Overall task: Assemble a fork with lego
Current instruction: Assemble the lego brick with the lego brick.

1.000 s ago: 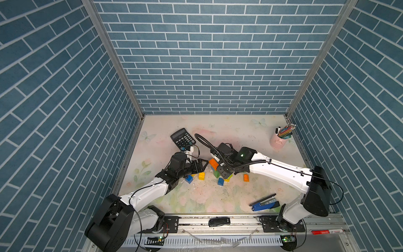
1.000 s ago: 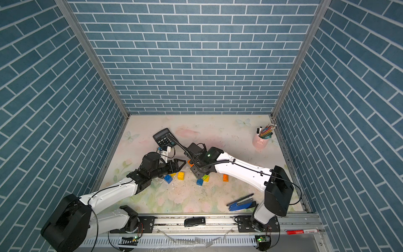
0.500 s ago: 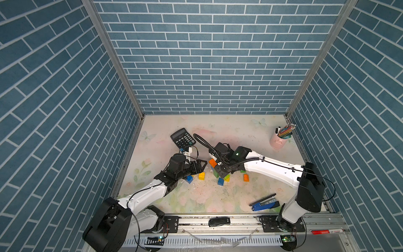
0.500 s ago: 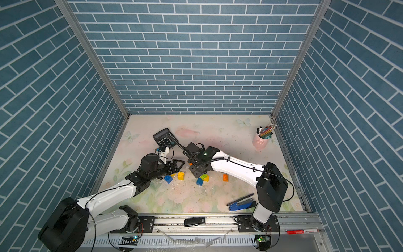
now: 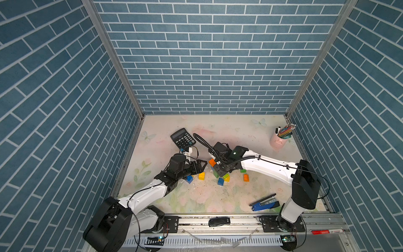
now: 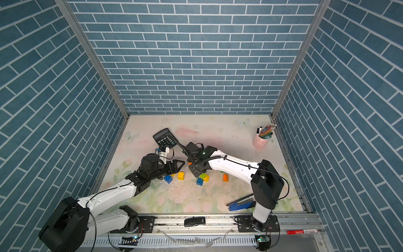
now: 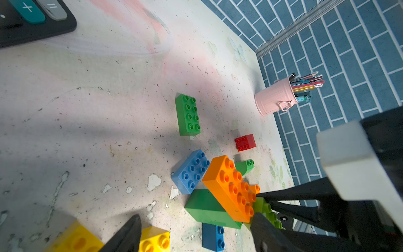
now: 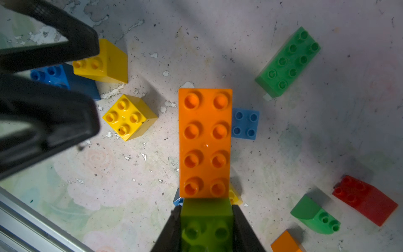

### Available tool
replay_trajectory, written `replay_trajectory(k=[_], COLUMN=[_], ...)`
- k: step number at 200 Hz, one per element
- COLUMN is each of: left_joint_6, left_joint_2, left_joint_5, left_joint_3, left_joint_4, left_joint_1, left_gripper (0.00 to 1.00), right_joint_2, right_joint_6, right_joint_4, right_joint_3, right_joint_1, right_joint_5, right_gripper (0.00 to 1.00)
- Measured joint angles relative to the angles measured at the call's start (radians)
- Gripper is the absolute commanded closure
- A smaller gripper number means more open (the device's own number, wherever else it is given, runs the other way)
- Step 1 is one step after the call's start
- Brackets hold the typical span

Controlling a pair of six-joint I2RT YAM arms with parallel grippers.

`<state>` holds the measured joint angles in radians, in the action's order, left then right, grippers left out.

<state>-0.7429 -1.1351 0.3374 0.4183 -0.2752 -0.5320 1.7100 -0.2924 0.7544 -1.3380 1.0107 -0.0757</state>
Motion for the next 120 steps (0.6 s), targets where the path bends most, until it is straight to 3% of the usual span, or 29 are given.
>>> replay_trajectory(k=[120], left_joint_6=[0.001], left_joint_2=[-0.007], left_joint_5=[0.000], left_joint_3=[0.000], left_joint_4=[0.000], left_joint_1=[0.000], left_gripper=[0.19], right_joint_2=[0.039], right_joint_6=[0.001], right_joint_4=[0.010], right_joint_3=[-0.027], right_joint_1=[-0.002], right_joint_5=[0.001], right_gripper=[0.94])
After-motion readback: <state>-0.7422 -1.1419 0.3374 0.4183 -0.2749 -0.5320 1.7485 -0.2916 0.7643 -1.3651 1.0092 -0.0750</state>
